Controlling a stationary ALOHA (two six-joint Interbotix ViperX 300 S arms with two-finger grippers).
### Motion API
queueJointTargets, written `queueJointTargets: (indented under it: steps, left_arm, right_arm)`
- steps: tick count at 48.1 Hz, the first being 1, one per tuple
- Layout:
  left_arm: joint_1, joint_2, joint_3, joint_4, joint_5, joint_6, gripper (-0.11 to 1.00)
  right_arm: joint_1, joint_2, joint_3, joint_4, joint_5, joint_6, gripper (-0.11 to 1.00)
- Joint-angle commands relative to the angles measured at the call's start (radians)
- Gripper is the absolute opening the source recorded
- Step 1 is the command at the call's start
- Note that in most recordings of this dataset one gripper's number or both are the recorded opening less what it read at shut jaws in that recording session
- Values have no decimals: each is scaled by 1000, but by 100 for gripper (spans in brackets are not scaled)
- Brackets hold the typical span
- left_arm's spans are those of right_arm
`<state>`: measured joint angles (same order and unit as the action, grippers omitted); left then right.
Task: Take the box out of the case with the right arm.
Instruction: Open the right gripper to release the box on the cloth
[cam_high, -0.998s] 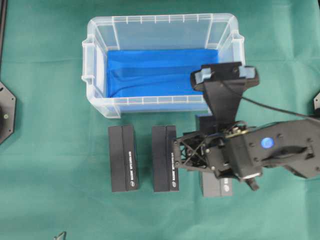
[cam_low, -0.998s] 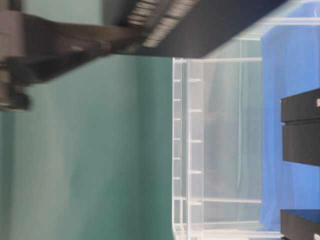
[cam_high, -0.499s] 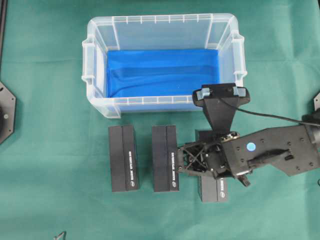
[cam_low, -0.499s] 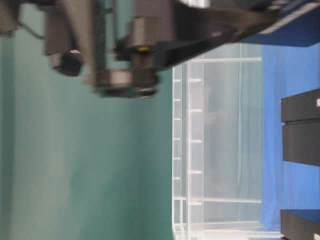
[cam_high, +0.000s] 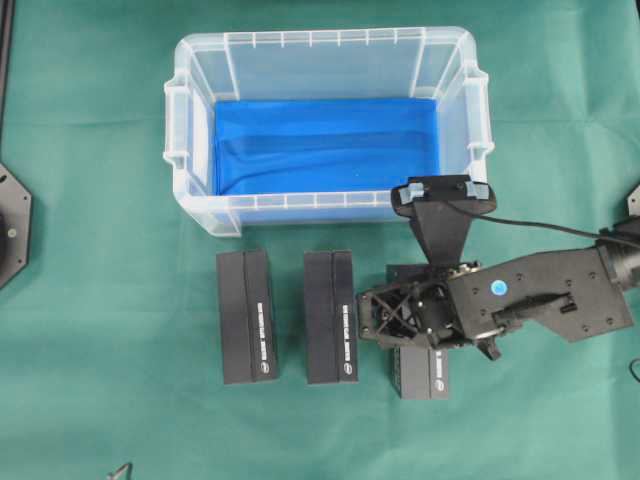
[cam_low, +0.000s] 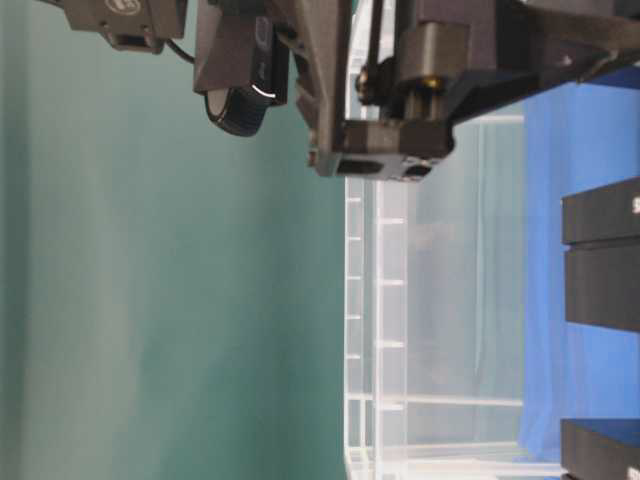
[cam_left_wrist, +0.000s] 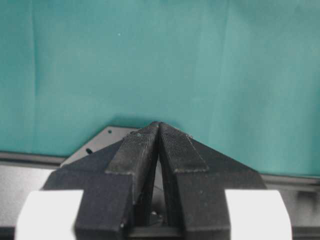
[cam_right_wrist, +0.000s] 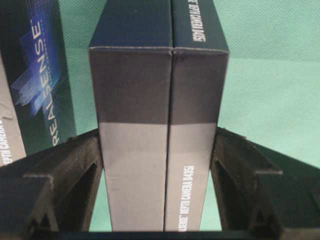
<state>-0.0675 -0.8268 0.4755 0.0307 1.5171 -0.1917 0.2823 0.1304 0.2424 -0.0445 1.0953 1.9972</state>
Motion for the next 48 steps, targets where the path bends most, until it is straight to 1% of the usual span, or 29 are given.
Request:
queueJointTargets:
  steps: [1,12,15,19,22,26,38,43,48]
  left_arm:
    - [0,5,-18,0,-3,-2,0]
    - [2,5,-17,2,-5,-2,0]
    - [0,5,-18,2,-3,-2,0]
    - [2,5,-18,2,-5,-2,0]
    - [2,5,-17,2,-3,-2,0]
    - [0,5,-18,2,-3,-2,0]
    - [0,5,-17,2,-3,-2,0]
    - [2,5,-17,2,-3,-2,0]
    - [0,5,-18,2,-3,-2,0]
  right_arm:
    - [-2,-23,-11,2,-3,-2,64]
    - [-2,-21,-12,2,21,15,66]
    - [-2,-23,-15,0,37,15,74]
    - [-2,-23,-20,-3,55,15,87]
    - [-2,-21,-28,-6,64,15,91]
    - [-2,-21,-32,-15,67,15,91]
    - [-2,-23,-40,-17,69,15,90]
    - [-2,-31,-63,-18,83,14,90]
    - [-2,-44,-95,-26,126,14,90]
